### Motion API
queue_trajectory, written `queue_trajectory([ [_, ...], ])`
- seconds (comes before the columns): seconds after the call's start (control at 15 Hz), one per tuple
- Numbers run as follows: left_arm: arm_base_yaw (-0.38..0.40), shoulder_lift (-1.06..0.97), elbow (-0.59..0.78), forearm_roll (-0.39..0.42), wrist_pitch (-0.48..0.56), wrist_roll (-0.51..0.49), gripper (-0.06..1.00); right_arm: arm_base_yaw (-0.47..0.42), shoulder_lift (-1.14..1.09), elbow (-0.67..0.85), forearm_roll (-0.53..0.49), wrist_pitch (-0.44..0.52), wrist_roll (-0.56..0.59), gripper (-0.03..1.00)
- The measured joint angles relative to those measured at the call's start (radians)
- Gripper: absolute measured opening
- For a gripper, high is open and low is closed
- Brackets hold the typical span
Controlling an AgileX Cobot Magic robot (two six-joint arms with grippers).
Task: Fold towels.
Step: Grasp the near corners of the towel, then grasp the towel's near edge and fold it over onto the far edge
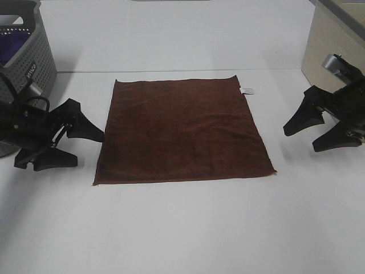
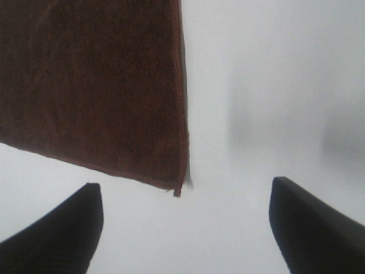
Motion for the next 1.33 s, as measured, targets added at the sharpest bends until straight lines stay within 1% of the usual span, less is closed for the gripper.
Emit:
queue_trajectory([
  [0.2, -0.008, 0.061, -0.001, -0.031, 0.012, 0.023, 0.76, 0.0, 0.077, 0.0, 0.062, -0.005, -0.05, 0.76],
  [0.33, -0.046, 0.089, -0.023, -0.059, 0.041, 0.046, 0.76, 0.01, 0.135, -0.001, 0.084, -0.002, -0.067, 0.75],
  [0.47, -0.104, 0.119, -0.059, -0.075, 0.051, 0.049, 0.75, 0.067, 0.156, -0.01, 0.108, 0.003, -0.075, 0.74],
  [0.6, -0.15, 0.145, -0.1, -0.09, 0.055, 0.04, 0.74, 0.144, 0.176, -0.013, 0.145, 0.012, -0.074, 0.74],
  [0.67, -0.163, 0.155, -0.111, -0.097, 0.055, 0.03, 0.71, 0.171, 0.183, -0.013, 0.164, 0.013, -0.074, 0.73],
  [0.73, -0.165, 0.162, -0.115, -0.1, 0.053, 0.025, 0.66, 0.193, 0.19, -0.013, 0.182, 0.013, -0.074, 0.69],
  [0.8, -0.165, 0.166, -0.115, -0.097, 0.046, 0.023, 0.56, 0.203, 0.196, -0.013, 0.198, 0.005, -0.073, 0.62],
  [0.87, -0.165, 0.172, -0.115, -0.094, 0.044, 0.023, 0.44, 0.206, 0.204, -0.014, 0.204, -0.01, -0.073, 0.53],
  [0.93, -0.165, 0.173, -0.115, -0.089, 0.045, 0.022, 0.31, 0.208, 0.21, -0.02, 0.2, -0.02, -0.067, 0.38],
  [1.0, -0.165, 0.173, -0.115, -0.088, 0.047, 0.022, 0.16, 0.208, 0.218, -0.032, 0.183, -0.028, -0.05, 0.19],
  [1.07, -0.165, 0.166, -0.115, -0.075, 0.05, 0.022, 0.05, 0.208, 0.22, -0.047, 0.164, -0.027, -0.028, 0.04],
  [1.13, -0.165, 0.153, -0.115, -0.053, 0.05, 0.022, 0.02, 0.208, 0.216, -0.059, 0.156, -0.024, -0.01, 0.0],
  [1.27, -0.165, 0.106, -0.115, 0.007, 0.051, 0.006, 0.01, 0.209, 0.191, -0.068, 0.13, -0.014, 0.028, 0.0],
  [1.33, -0.165, 0.084, -0.115, 0.047, 0.051, -0.023, 0.01, 0.209, 0.176, -0.068, 0.104, -0.004, 0.055, 0.0],
])
